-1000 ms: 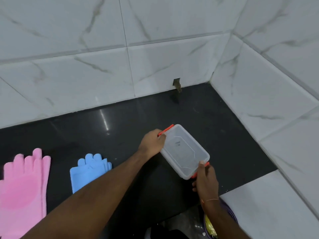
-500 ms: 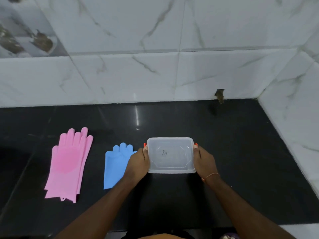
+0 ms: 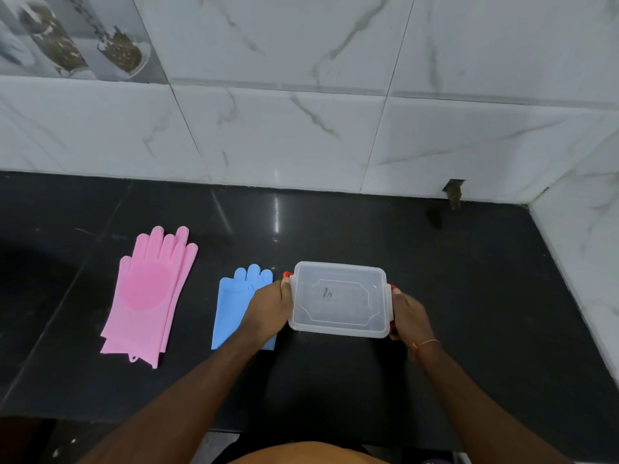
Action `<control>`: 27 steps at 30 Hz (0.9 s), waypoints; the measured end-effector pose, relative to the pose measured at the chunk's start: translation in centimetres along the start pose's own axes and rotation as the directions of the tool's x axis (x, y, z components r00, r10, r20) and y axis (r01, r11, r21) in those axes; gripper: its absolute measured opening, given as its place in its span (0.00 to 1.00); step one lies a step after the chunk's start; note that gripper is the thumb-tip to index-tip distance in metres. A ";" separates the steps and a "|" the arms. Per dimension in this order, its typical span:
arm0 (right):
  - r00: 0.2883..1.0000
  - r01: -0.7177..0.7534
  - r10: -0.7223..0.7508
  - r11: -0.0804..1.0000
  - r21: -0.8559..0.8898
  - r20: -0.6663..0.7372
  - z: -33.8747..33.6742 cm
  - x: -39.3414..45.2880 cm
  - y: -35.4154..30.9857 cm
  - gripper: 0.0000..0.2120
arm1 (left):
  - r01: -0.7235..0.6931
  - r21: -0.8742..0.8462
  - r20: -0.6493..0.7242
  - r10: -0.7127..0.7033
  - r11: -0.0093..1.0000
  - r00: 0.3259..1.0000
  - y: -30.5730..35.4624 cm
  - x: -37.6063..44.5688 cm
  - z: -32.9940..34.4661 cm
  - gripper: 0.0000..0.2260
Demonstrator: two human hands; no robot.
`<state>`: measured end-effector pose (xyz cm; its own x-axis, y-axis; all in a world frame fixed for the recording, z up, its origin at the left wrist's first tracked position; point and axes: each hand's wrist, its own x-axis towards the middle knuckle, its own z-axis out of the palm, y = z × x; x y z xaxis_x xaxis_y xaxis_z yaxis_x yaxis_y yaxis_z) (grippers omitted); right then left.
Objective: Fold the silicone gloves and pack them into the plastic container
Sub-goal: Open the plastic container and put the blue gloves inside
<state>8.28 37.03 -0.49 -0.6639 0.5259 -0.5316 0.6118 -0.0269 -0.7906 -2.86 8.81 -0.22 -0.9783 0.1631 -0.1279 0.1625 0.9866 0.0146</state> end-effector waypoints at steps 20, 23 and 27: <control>0.641 0.737 -0.280 -0.033 -0.675 0.714 1.7 -0.7 -7.4 0.67 | -0.409 -0.639 0.045 0.563 0.651 0.826 -2.5 2.1 4.3 0.70; 0.650 0.721 -0.196 -0.144 -0.678 0.734 2.7 -0.8 -7.8 0.66 | -0.402 -0.673 -0.011 0.535 0.621 0.845 -1.8 2.0 4.3 0.68; 0.640 0.730 -0.195 -0.147 -0.668 0.743 3.0 -1.0 -8.2 0.63 | -0.405 -0.738 -0.056 0.549 0.539 0.834 -1.3 1.8 4.4 0.52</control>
<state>2.64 34.18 5.64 -0.8641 -0.2895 -0.4117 -0.2872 0.9554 -0.0690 -4.29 7.81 -4.86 -0.7335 0.6784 -0.0427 0.3891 0.4705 0.7920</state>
